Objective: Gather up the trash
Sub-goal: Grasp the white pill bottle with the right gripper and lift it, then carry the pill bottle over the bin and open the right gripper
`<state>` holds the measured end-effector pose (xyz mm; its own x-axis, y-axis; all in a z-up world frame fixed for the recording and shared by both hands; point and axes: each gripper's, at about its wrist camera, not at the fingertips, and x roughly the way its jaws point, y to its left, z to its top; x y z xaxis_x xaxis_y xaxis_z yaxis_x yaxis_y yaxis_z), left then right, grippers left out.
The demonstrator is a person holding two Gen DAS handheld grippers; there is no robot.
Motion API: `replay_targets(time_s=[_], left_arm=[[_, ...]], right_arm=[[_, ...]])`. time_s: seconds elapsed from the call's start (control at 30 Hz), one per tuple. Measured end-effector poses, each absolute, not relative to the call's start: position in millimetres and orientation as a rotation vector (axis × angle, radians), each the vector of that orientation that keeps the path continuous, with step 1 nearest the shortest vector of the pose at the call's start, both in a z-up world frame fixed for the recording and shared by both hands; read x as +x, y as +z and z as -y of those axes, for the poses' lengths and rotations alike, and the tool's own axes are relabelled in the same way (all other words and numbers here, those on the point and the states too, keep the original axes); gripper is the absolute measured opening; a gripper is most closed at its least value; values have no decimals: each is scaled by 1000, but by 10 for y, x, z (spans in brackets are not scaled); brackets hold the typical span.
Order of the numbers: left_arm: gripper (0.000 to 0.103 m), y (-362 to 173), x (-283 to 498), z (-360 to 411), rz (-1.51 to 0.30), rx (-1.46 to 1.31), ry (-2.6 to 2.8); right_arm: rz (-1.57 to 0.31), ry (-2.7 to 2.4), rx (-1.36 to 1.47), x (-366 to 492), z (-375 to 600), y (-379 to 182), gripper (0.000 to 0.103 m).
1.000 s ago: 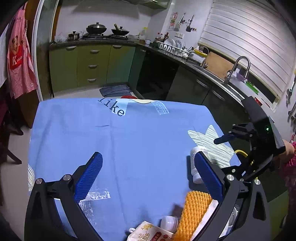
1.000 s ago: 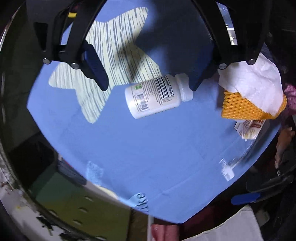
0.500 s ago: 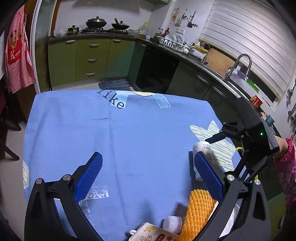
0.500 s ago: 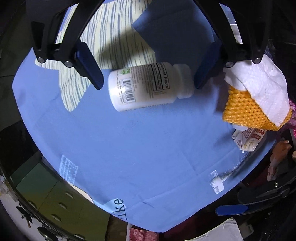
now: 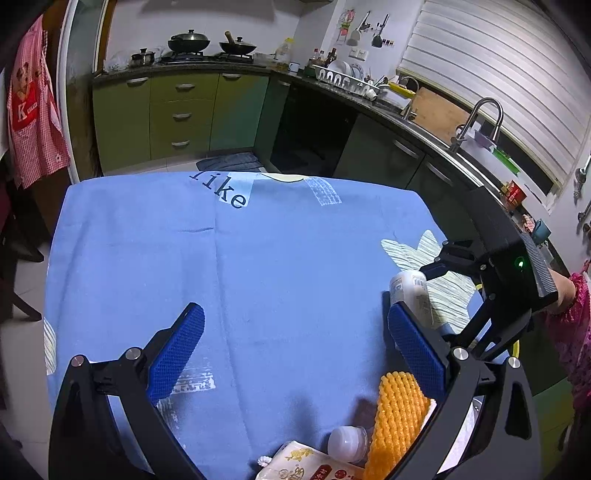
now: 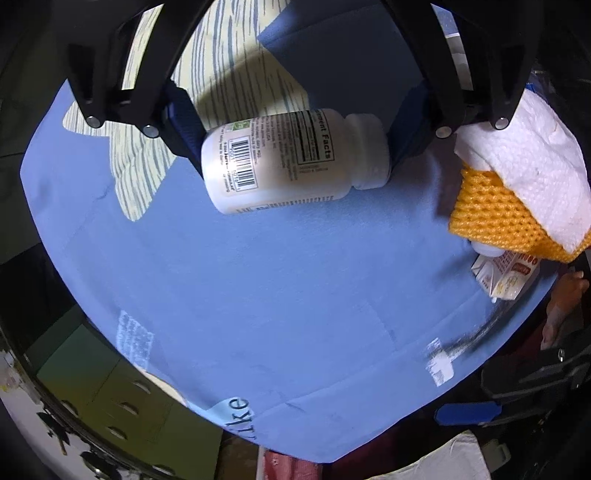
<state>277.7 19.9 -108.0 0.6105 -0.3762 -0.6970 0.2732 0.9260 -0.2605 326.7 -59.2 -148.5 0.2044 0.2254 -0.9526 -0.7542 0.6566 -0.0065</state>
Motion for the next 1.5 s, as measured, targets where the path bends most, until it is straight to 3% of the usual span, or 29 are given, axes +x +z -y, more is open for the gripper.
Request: replay_targets(time_s=[0.37,0.67,0.9,1.17,1.5], left_arm=[[98,-1080,2758,-214,-827,-125,-368],[98,-1035,2692,-159,-816,-115,-395],[98,-962,2614,-71,-788,-87,-426],[98,-970,2594,-19,-788,-62,-436],[98,-974,2585,37,-791,-49,-448]], right_arm=[[-1126,564,-404,3347,1031,-1188,83],[-1055,284,-252,2489,2157,-713,83],[-1182,-54,-98,2013,3341,-1173,83],[-1260,-225,5,2047,3917,-1663,83],[-1203,-284,83,1914,4164,-1531,85]])
